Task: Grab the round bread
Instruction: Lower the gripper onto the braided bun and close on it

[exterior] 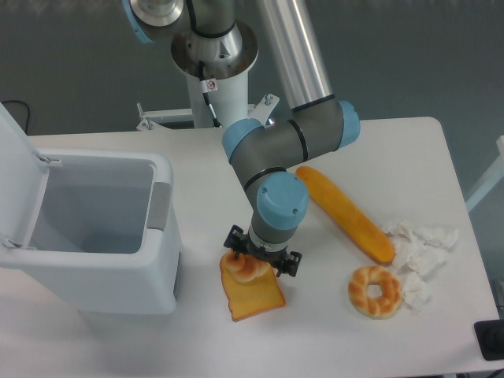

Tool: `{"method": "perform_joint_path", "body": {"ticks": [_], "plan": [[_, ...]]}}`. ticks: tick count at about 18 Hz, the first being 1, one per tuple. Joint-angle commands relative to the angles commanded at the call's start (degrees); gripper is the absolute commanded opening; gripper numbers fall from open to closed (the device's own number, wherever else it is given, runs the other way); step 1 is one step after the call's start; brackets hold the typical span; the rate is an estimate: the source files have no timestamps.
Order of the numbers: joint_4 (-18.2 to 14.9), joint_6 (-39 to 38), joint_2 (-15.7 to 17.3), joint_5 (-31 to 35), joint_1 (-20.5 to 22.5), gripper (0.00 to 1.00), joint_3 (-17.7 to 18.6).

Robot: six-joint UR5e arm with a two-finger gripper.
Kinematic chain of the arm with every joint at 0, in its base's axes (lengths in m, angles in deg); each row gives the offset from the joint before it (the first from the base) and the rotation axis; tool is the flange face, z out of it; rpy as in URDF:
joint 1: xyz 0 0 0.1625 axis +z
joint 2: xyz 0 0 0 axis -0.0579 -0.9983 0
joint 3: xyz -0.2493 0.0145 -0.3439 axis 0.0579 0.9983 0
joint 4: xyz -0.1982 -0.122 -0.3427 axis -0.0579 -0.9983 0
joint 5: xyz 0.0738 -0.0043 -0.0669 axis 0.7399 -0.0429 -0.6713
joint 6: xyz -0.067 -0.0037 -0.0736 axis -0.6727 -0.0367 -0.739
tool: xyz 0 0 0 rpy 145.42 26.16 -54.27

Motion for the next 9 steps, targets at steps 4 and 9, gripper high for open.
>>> {"method": "perform_joint_path", "body": {"ticks": [4,9], "plan": [[0.3,0.1,0.0,0.1,0.0,0.99,-0.2],[0.4,0.2,0.0,0.0,0.0,0.86,-0.2]]}}
